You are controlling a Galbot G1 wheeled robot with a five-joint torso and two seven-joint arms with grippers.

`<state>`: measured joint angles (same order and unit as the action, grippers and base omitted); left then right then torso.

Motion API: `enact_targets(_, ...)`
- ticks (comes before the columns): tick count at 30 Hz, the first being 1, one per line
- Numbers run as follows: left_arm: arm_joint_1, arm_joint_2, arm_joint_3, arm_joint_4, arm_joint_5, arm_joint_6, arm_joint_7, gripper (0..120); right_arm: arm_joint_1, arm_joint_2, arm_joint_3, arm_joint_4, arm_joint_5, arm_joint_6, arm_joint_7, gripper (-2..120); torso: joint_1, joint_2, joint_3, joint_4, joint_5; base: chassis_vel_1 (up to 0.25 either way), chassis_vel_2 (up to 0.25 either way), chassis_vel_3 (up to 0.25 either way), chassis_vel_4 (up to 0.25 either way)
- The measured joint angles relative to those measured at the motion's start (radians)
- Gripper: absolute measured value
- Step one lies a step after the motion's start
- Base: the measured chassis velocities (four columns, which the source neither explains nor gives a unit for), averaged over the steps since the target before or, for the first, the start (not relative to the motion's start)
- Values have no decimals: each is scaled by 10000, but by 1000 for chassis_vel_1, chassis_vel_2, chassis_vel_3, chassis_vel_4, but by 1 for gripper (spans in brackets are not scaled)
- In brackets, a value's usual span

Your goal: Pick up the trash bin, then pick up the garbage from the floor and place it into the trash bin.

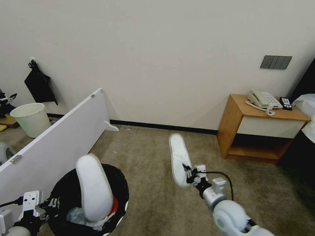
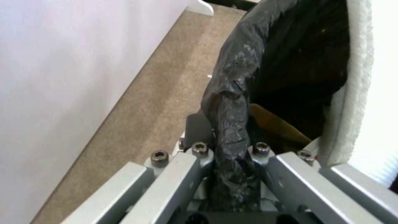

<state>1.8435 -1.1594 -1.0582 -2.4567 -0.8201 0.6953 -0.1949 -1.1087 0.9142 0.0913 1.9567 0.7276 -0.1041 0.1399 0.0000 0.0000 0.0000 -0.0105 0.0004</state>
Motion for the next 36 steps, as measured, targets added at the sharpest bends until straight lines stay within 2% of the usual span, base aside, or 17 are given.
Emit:
enact_targets(5,-54,89,153,-21,-84,75,-87,3,127,-347,529,1307,689,260,-331,0,0,0,0,-9,-4,0,0,0,0)
enact_targets(11,58,78,267,-75,-68,93,-107,3,1260,-376,513,2197,1854,1065,-1120,0,0,0,0,0,-5,0,0,0,0)
enact_targets(12,89,62,271,-109,-56,94,-106,3,1615,-310,339,2398,2346,1348,-1480,0,0,0,0,-2,-3,0,0,0,0)
enact_targets(13,89,62,271,-109,-56,94,-106,3,1615,-310,339,2398,2346,1348,-1480,0,0,0,0,-2,-3,0,0,0,0)
enact_targets(16,128,52,193,-221,-54,94,-105,3,2227,-247,-123,2935,3541,1490,-2543,0,0,0,0,-4,-4,0,0,0,0)
enact_targets(19,140,52,169,-254,-55,94,-109,3,2336,-262,-245,3033,3770,1490,-2840,0,0,0,0,-4,-4,0,0,0,0)
enact_targets(21,178,26,162,-320,-53,98,-117,3,2632,-333,-616,3203,4156,1395,-3525,0,0,0,0,-5,-4,0,0,0,0)
enact_targets(23,184,18,169,-329,-51,99,-119,3,2680,-341,-673,3222,4192,1366,-3592,0,0,0,0,-5,-4,0,0,0,0)
enact_targets(26,221,-44,238,-411,-6,109,-131,3,3398,-349,-1489,3295,4465,1167,-3842,0,0,0,0,-5,-4,0,0,0,0)
enact_targets(28,210,-54,256,-437,6,116,-146,3,4023,-194,-2191,3160,4516,1152,-3857,0,0,0,0,-4,-6,0,0,0,0)
enact_targets(32,195,-54,258,-437,5,122,-158,3,4452,44,-2768,2903,4464,1151,-3915,0,0,0,0,-3,-5,0,0,0,0)
enact_targets(34,212,-29,237,-422,-5,126,-159,3,5018,542,-3655,2369,4276,1155,-3999,0,0,0,0,-1,-6,0,0,0,0)
enact_targets(36,224,-15,210,-407,-9,127,-158,3,5141,677,-3901,2210,4197,1162,-4008,0,0,0,0,-3,-5,0,0,0,0)
